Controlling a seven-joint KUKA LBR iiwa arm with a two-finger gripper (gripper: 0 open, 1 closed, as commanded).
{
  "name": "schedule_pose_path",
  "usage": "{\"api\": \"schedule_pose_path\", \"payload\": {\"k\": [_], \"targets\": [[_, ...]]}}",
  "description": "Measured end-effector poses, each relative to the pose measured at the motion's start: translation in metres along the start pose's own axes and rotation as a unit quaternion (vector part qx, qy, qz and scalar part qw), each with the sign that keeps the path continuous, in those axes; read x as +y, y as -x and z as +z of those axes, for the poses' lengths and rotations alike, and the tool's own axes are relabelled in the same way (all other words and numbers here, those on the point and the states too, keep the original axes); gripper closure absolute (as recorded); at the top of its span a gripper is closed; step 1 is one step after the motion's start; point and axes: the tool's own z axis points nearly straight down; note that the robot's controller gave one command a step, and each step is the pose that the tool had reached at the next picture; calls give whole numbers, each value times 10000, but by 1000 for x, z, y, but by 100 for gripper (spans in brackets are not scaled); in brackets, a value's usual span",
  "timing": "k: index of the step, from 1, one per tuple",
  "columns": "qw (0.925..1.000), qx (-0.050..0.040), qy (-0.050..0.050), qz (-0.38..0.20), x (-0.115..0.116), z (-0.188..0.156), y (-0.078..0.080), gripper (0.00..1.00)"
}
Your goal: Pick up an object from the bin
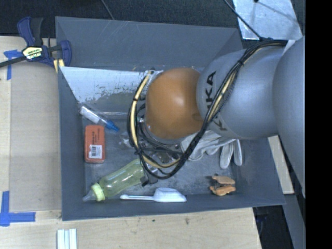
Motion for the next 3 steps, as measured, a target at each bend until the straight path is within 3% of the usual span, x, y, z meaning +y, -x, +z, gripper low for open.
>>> {"api": "schedule_pose_path", "payload": {"k": [1, 2, 3], "targets": [[9996, -18, -1, -286, 2, 3, 18, 0], [9912, -6, -7, -1323, 29, 42, 21, 0], [9871, -115, -9, -1598, 42, 56, 41, 100]]}}
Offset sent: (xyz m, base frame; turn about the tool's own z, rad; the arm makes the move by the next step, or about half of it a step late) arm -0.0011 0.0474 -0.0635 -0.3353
